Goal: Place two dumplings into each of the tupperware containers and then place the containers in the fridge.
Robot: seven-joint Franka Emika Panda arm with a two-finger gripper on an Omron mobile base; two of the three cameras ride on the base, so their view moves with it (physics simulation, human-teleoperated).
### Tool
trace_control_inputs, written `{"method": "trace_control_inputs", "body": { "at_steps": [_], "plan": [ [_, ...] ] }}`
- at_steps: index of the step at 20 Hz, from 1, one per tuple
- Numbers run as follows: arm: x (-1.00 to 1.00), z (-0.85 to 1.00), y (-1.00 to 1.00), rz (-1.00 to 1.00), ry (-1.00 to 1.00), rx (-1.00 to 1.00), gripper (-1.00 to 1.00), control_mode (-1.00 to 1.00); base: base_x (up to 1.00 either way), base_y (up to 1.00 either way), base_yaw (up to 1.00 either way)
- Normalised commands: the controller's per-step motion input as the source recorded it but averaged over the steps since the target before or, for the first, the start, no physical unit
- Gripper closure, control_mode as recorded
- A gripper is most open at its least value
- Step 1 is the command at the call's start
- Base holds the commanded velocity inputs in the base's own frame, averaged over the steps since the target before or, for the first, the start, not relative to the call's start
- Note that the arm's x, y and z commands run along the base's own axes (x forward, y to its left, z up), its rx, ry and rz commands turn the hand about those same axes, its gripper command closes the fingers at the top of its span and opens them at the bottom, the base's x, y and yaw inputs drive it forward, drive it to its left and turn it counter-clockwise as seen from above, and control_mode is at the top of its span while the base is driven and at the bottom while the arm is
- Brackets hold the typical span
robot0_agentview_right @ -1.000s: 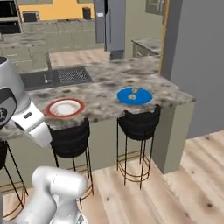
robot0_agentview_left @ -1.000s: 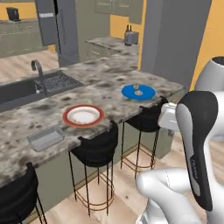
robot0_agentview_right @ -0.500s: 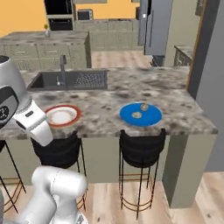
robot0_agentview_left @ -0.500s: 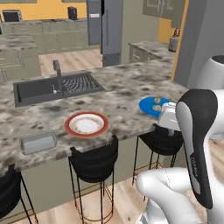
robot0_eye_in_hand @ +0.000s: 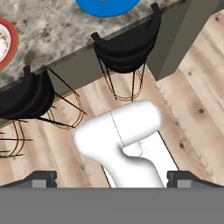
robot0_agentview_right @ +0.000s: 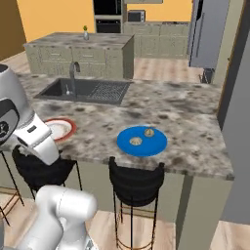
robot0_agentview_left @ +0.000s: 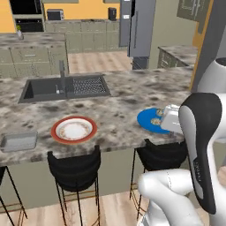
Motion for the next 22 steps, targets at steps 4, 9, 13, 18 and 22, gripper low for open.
{"method": "trace_control_inputs", "body": {
  "at_steps": [4,9,13,18,22],
  "plan": [
    [0.0,0.0,0.0,0.0,0.0,0.0,-1.0,1.0,0.74,-0.85,0.0],
    [0.0,0.0,0.0,0.0,0.0,0.0,-1.0,1.0,0.66,-0.38,0.03],
    [0.0,0.0,0.0,0.0,0.0,0.0,-1.0,1.0,0.56,-0.21,0.03],
    [1.0,-0.39,-0.27,0.32,0.23,0.05,-1.0,-1.0,0.0,0.0,0.0],
    [1.0,-0.72,0.0,0.33,0.12,0.0,-1.0,-1.0,0.0,0.0,0.0]
  ]
}}
